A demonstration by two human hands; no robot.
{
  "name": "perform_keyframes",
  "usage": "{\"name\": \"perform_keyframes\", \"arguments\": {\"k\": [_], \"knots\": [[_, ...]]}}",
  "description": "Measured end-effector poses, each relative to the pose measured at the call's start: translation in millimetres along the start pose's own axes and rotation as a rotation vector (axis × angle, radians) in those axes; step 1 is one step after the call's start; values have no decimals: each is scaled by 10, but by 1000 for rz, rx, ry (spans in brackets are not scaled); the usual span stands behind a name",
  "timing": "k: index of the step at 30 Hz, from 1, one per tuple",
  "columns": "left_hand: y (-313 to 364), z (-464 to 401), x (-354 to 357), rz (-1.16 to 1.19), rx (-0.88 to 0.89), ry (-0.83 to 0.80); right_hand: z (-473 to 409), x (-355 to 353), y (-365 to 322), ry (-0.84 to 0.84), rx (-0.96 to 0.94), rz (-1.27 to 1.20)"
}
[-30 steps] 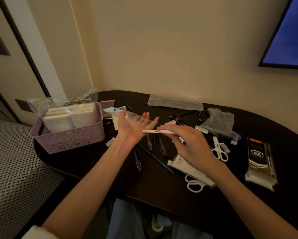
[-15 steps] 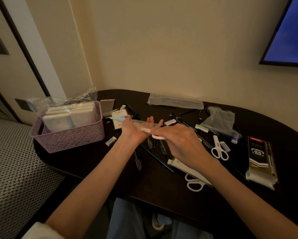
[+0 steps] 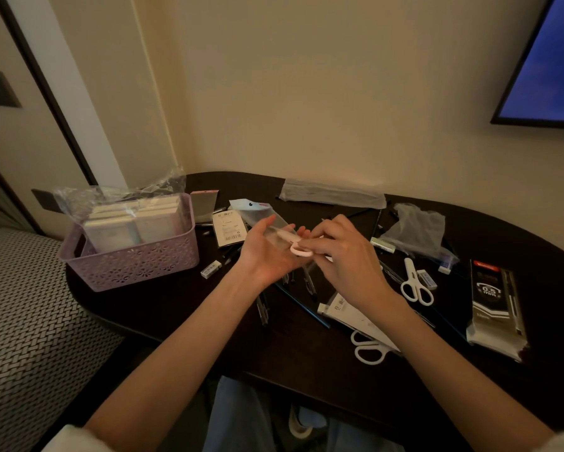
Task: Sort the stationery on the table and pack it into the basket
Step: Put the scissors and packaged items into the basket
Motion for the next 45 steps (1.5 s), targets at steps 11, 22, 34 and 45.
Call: {"name": "perform_keyframes", "arguments": {"k": [11,22,34,45], "knots": [[92,28,-12,119,-20,-49,58,-11,75,-93,-35,-101],[-62,61,20,-11,-61,-110,-64,3,56,-153,58,-22],[49,110,-78,92,2,-130,7,-147,137,-165,-6,-268],[-23,187,-90,-148,-56,-133,-1,10,105,-143,174,-277]]}}
Point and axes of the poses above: each hand's wrist, its own z-axis away from the middle knuckle, its own x-axis out of the palm, y = z × x, the point moved 1 cm from there along -z, towards the middle knuckle, and after that the axes turned 11 degrees about z, right-handed, at the moved point
